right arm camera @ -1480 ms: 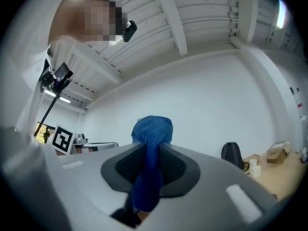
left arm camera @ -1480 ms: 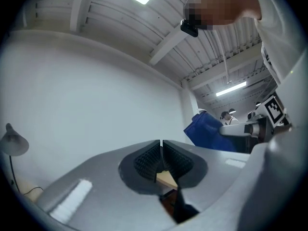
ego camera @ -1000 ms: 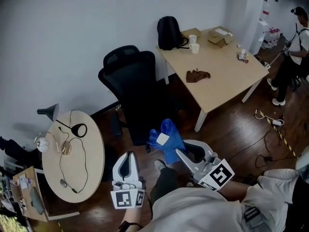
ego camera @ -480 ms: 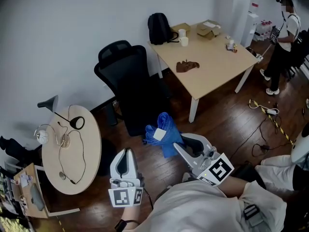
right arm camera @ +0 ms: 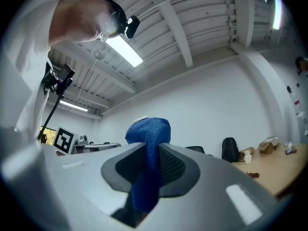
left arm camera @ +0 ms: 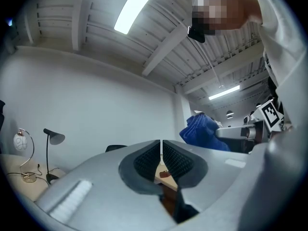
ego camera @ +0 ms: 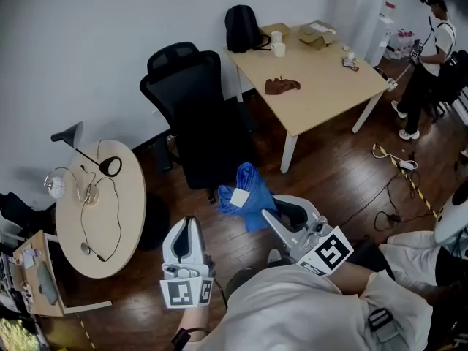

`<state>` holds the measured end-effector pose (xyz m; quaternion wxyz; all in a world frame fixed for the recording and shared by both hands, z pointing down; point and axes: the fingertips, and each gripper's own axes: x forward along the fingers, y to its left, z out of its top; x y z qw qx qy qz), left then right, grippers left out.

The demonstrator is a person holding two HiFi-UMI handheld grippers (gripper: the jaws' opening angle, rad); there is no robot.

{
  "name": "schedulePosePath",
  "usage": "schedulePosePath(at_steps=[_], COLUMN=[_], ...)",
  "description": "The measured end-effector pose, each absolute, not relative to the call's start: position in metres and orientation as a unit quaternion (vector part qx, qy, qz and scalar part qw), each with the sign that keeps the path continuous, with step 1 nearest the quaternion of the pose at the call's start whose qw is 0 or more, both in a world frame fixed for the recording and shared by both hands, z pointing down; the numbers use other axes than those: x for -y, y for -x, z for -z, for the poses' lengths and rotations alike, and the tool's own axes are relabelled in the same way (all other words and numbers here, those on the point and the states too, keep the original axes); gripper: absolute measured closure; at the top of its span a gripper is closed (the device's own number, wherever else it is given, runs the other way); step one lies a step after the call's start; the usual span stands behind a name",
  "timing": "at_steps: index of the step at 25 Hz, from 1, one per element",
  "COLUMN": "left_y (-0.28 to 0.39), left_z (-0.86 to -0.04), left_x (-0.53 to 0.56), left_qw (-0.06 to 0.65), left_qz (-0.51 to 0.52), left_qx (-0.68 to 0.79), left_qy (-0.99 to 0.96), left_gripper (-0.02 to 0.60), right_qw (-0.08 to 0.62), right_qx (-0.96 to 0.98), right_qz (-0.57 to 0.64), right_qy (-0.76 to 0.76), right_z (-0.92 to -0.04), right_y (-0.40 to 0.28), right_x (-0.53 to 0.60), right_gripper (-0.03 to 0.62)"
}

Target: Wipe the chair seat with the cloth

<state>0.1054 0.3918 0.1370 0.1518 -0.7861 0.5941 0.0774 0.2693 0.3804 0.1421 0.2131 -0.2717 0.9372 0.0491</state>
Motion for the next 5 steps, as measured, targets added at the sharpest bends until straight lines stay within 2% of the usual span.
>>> schedulePosePath(at_steps=[5], left_y=[-0.111], left_z=[-0.139], left_x=[-0.412], left_qw=[0.156], left_qz=[-0.077], left_qx=[-0.590], left_qy=[0.788], left_gripper=[0.492], right_qw=[0.187], right_qx=[-0.943], right_qz=[-0.026], right_qy=[0.274], right_z=[-0.152], right_y=[-0.271], right_x=[-0.399], right_gripper=[0.519])
